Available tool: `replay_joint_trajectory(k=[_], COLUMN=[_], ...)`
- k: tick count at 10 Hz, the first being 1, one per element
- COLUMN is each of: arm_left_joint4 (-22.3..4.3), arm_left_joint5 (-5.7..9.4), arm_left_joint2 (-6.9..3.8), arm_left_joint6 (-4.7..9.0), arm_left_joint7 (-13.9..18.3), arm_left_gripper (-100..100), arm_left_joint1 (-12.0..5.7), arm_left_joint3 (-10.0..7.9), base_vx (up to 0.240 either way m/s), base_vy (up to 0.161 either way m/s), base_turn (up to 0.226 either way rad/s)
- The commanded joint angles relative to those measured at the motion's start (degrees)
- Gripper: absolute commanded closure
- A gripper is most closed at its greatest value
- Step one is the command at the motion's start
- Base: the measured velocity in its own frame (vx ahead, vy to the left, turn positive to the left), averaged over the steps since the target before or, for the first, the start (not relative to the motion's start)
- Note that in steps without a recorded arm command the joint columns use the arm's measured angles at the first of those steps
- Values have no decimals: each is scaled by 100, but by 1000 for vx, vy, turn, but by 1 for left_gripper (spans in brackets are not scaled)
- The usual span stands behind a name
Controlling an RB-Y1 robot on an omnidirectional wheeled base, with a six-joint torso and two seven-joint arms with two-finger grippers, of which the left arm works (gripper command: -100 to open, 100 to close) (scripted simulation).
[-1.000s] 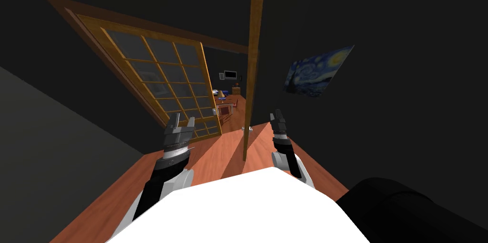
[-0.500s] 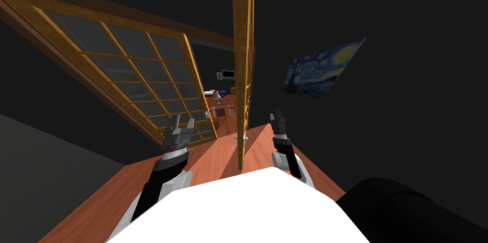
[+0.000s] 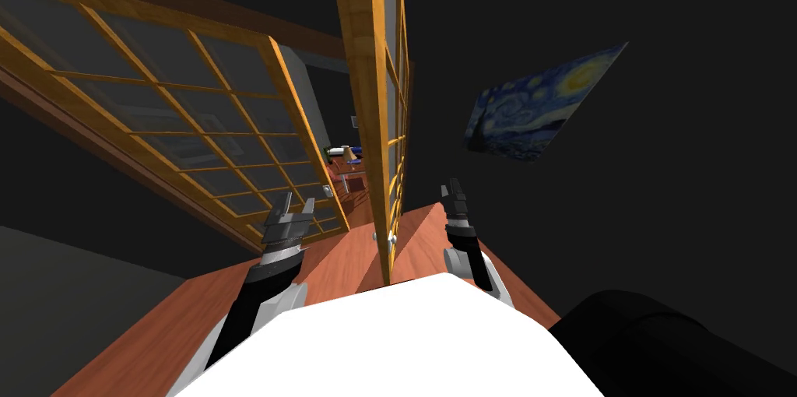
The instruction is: Pull the door open
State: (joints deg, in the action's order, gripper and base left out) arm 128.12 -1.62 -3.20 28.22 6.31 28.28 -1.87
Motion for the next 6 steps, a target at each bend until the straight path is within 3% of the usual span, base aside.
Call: replay_joint_trajectory(k=[1, 6], arm_left_joint4=[-58, -58], arm_left_joint5=[10, 10], arm_left_joint2=[-19, -19], arm_left_joint6=[11, 11], arm_left_joint7=[35, 35], arm_left_gripper=[-100, -100], arm_left_joint1=[-8, -8], arm_left_joint3=[-38, -38], base_vx=[-15, -1], base_vy=[-40, 1], base_turn=[-28, -6])
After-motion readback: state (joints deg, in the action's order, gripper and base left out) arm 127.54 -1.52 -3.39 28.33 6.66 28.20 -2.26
